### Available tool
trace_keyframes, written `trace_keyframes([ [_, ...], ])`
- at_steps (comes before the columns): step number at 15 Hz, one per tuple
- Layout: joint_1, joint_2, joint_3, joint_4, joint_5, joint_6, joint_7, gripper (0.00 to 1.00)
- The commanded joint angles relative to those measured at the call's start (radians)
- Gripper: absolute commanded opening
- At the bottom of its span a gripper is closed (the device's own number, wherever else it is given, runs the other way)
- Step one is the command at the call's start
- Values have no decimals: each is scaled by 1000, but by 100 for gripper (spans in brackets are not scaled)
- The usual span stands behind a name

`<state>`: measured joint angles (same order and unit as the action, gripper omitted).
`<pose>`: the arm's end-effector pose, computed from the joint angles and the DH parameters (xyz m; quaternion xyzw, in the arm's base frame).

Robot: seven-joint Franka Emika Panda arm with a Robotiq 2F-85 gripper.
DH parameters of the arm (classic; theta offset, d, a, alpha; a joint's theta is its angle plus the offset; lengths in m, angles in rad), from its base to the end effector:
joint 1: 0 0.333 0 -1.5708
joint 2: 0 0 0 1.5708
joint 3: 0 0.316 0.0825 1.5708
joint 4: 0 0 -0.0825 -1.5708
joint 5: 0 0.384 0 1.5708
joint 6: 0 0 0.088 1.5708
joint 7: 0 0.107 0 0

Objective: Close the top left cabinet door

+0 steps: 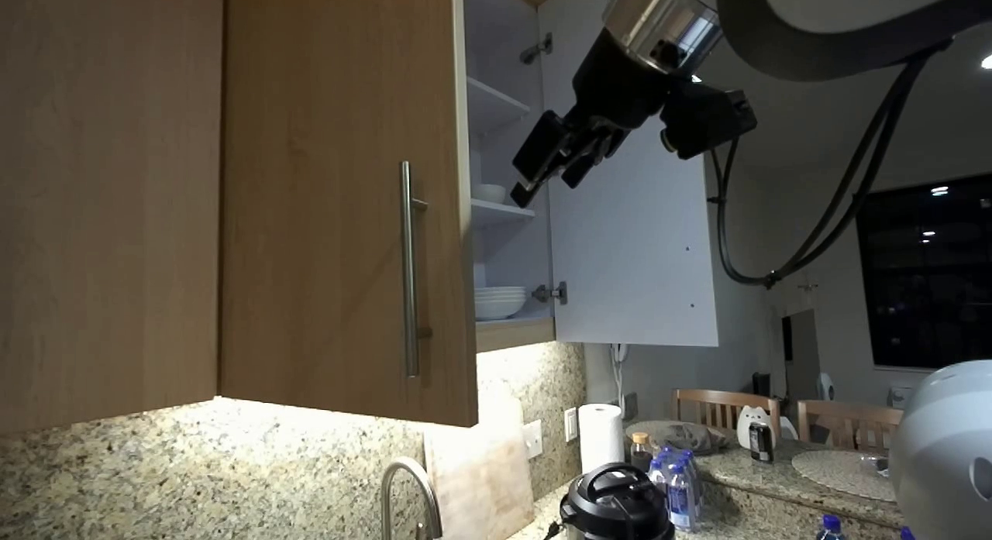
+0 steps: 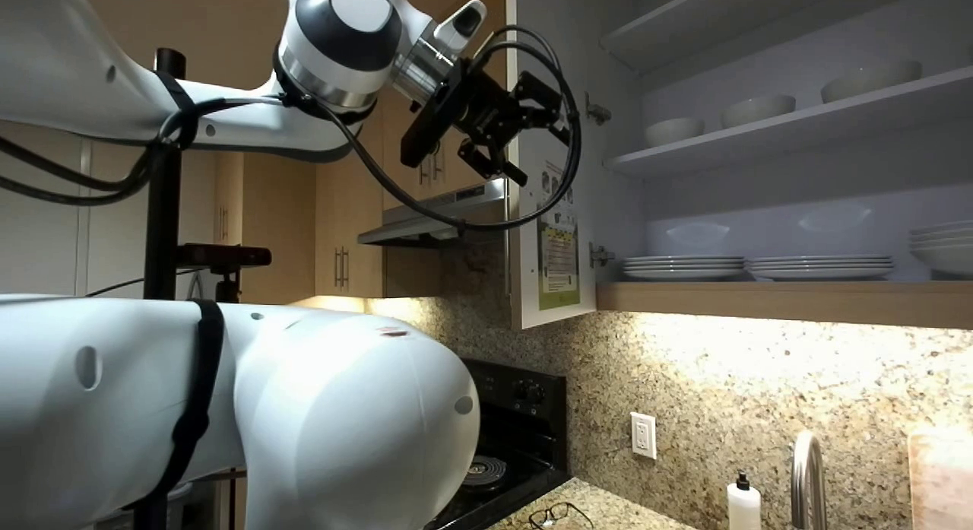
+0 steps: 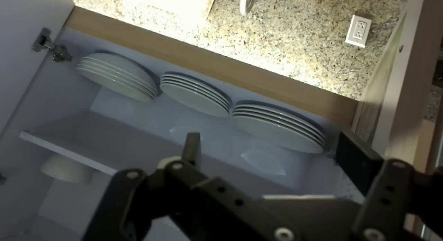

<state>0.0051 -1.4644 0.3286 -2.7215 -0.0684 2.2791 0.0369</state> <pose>0.1690 0.1117 0.6469 0.8559 0.0877 0.4851 0.1562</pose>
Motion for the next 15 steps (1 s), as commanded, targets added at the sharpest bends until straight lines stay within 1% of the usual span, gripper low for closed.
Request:
trace_keyframes([
  [1,15,6,26,28,-39,13,21,100],
  [5,18,4,57,71,-52,8,19,100],
  [9,29,13,75,95,-62,13,6,100],
  [11,46,11,106,119,-56,-22,11,100],
  [15,53,42,138,135,-63,-13,1,100],
])
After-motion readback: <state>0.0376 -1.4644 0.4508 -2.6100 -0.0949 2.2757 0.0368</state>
